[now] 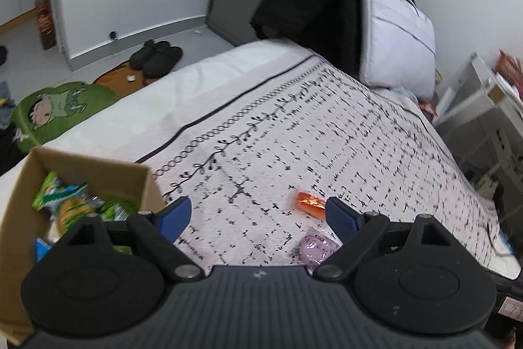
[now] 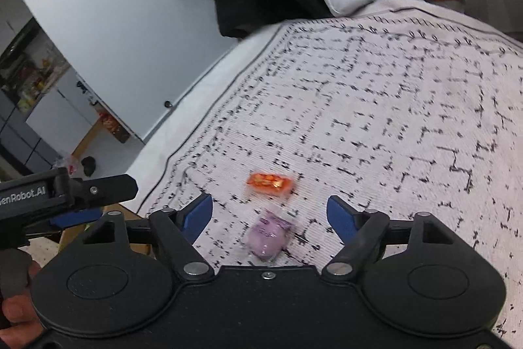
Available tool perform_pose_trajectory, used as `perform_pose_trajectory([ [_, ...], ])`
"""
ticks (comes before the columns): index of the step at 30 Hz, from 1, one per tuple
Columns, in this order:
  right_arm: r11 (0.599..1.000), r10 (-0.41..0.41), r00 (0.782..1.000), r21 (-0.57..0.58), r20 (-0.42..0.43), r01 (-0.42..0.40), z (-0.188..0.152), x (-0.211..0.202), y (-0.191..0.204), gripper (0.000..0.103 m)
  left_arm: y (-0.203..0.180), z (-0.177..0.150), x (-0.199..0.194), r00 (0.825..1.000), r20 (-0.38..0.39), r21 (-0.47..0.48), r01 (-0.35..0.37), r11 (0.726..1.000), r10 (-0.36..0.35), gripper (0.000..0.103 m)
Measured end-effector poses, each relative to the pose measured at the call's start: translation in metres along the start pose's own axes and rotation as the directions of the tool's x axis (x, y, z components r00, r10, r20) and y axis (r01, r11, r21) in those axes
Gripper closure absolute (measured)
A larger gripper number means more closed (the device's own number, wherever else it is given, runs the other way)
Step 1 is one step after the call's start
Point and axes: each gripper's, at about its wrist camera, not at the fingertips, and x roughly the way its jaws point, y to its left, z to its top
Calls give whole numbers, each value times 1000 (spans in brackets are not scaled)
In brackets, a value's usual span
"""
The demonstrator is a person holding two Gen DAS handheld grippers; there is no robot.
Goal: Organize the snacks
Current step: 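Move both open grippers to the orange candy and pink pastry pack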
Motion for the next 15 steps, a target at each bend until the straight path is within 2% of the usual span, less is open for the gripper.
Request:
perform_pose_trajectory([
  [7,999,-28,998,27,-53,30,-8,18,-4,38,-2,4,35,999,-51,12,4,1000,-3,17],
  [12,999,-41,994,16,-98,42,-17,35,5,40,-9,10,58,997,-71,32,46,998,-43,17],
  [15,999,-43,991,17,-123,46,-21,44,10,45,-10,11,71,994,-82,31,81,996,-78,19],
])
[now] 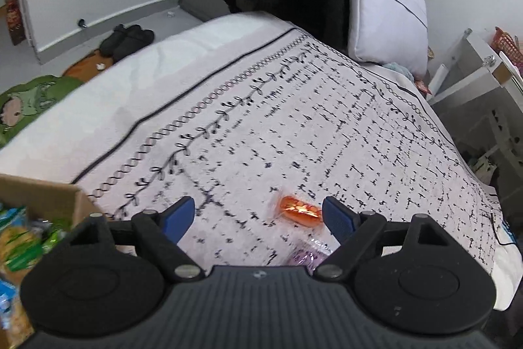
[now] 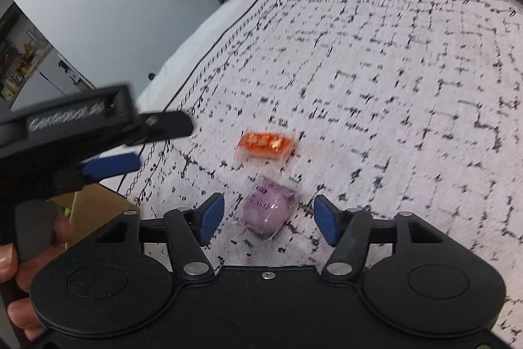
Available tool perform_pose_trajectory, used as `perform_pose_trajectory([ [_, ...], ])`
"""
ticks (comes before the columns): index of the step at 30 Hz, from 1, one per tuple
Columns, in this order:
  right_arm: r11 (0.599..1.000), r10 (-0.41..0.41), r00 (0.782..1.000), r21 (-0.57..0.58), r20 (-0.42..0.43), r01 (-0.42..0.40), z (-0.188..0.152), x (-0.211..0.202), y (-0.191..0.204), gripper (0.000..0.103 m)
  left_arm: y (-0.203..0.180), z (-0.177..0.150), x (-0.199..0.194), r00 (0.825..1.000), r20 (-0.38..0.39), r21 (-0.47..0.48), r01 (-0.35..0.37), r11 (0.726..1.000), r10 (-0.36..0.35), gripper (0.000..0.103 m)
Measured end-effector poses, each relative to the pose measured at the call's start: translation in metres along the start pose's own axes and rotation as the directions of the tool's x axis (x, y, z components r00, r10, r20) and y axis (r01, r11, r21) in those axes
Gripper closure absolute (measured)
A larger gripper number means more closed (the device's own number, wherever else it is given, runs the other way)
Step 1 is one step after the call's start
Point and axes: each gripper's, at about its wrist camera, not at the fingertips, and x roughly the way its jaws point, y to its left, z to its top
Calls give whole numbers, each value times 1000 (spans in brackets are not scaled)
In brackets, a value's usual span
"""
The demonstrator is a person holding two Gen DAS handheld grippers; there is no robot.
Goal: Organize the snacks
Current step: 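Move both open grippers to the orange candy and pink pastry pack, then grasp the orange candy with the left gripper while the right grasps the pink pastry pack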
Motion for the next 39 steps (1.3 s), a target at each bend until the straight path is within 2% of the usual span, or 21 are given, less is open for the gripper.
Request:
perform_pose_trajectory([
  [3,1000,-11,999,-2,-35,11,-4,11,1,56,0,0,15,999,-13,-2,42,999,-42,21],
  [5,1000,-17,999,0,-51,17,-6,17,1,70,-1,0,22,998,-22,0,62,998,-62,21],
  [7,1000,-14,999,-7,-49,13,-5,20,1,78,-3,0,28,997,-23,12,77,997,-76,21],
  [12,998,-59,998,5,-4,59,-1,16,-7,82,-4,-2,44,994,-44,32,100,994,-99,21],
  [20,986,-162,985,40,65,160,4,-2,-30,82,-11,-4,69,993,-69,62,102,993,-97,21],
  [25,969,-245,965,35,93,243,5,-5,-37,80,-18,-11,78,992,-84,94,103,990,-95,21],
  [29,958,-286,952,34,108,284,6,-9,-40,75,-24,-17,82,993,-72,152,103,983,-93,21],
  [31,955,-297,948,39,113,294,7,-10,-43,73,-30,-23,84,995,-50,212,99,972,-90,21],
  [33,955,-295,948,59,118,290,7,-12,-45,70,-34,-28,85,996,-47,249,89,964,-80,25],
  [37,960,-279,950,65,141,273,6,-16,-44,56,-38,-31,86,996,-36,289,84,954,-77,29],
  [39,962,-272,952,55,140,267,5,-15,-42,53,-38,-30,87,997,-26,292,78,953,-73,34],
])
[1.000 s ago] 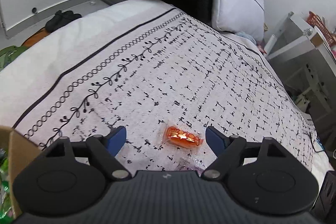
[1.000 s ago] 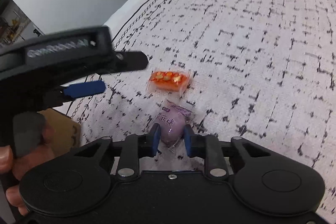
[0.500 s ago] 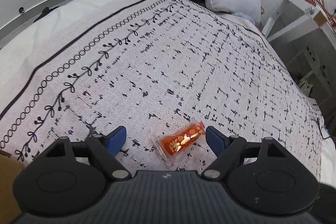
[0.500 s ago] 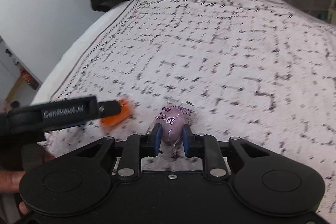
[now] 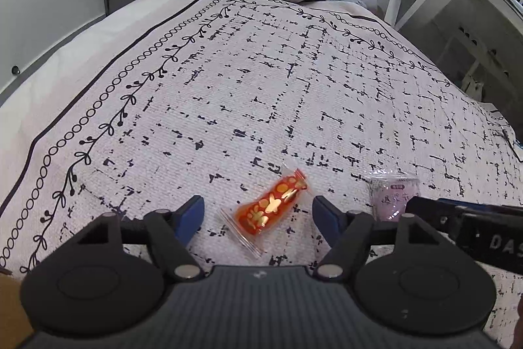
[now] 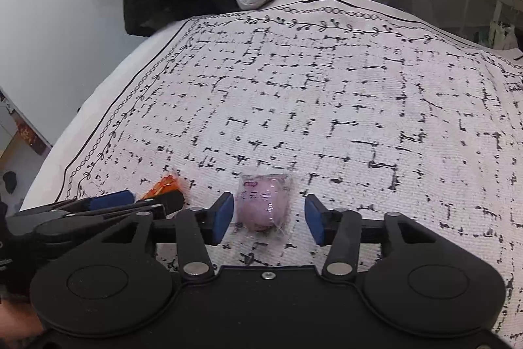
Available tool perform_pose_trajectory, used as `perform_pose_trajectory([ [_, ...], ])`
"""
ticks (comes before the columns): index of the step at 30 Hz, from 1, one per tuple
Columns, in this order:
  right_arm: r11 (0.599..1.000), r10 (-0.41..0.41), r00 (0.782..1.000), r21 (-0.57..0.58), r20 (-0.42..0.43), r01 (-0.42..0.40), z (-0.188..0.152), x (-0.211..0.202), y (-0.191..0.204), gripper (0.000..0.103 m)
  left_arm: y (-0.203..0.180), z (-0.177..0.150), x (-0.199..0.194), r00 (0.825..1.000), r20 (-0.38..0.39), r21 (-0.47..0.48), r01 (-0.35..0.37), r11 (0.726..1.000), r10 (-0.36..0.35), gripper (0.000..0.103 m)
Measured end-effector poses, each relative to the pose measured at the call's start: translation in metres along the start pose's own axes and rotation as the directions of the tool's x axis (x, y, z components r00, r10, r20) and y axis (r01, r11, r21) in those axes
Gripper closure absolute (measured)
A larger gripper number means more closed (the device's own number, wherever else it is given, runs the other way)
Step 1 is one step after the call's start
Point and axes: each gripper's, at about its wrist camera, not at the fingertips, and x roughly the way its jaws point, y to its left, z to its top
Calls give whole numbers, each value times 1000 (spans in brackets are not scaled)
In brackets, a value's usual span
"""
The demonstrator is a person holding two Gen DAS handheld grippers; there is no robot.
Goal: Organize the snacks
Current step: 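Grasp the orange candy with the left gripper while the right grasps the pink pastry pack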
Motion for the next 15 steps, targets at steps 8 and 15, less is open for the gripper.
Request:
perform_pose_trajectory([
  [8,1000,0,1000,-18,-15,0,1,11,9,45,-2,-2,-1,1000,21,21,-14,1000,14,56],
  [15,999,-11,1000,-53,-29,9,0,21,17,45,-4,-2,-3,1000,26,35,4,999,-5,73],
])
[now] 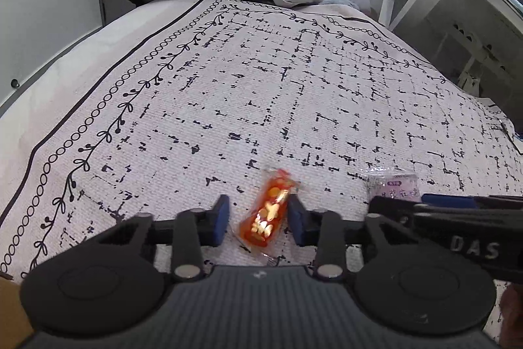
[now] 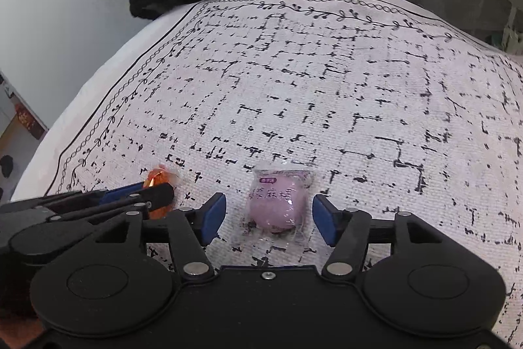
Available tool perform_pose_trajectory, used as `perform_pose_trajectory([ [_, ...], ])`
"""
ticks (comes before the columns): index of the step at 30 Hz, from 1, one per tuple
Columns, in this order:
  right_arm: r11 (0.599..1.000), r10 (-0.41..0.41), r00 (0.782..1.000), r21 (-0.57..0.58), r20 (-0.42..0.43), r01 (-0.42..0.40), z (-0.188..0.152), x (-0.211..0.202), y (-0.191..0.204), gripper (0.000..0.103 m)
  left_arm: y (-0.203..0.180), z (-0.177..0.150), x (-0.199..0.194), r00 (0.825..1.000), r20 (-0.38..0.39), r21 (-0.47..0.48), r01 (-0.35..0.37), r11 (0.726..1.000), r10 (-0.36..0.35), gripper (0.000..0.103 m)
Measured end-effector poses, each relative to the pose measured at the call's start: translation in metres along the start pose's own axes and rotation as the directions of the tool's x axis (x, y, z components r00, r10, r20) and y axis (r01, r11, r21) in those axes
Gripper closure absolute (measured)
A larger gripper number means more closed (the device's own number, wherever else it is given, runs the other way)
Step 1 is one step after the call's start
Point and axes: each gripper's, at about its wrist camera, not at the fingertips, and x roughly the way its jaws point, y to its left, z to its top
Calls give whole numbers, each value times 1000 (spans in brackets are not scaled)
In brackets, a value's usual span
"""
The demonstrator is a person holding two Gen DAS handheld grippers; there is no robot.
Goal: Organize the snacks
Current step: 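Grasp the orange candy with the left gripper while the right grasps the pink pastry pack, then carry both snacks over the cardboard box and open both grippers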
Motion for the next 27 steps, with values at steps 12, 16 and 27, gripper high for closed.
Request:
perform_pose_trajectory([
  [12,992,25,999,-127,-22,-27,-4,-3,22,69,15,7,-32,999,11,-84,-43,996,44,87],
  [16,986,39,999,-165,11,-37,-7,-20,29,70,21,8,-55,998,14,-127,-63,990,65,87],
  [27,976,81,994,-209,72,-64,-11,-75,53,70,27,-1,-126,996,56,-231,-61,971,75,87],
])
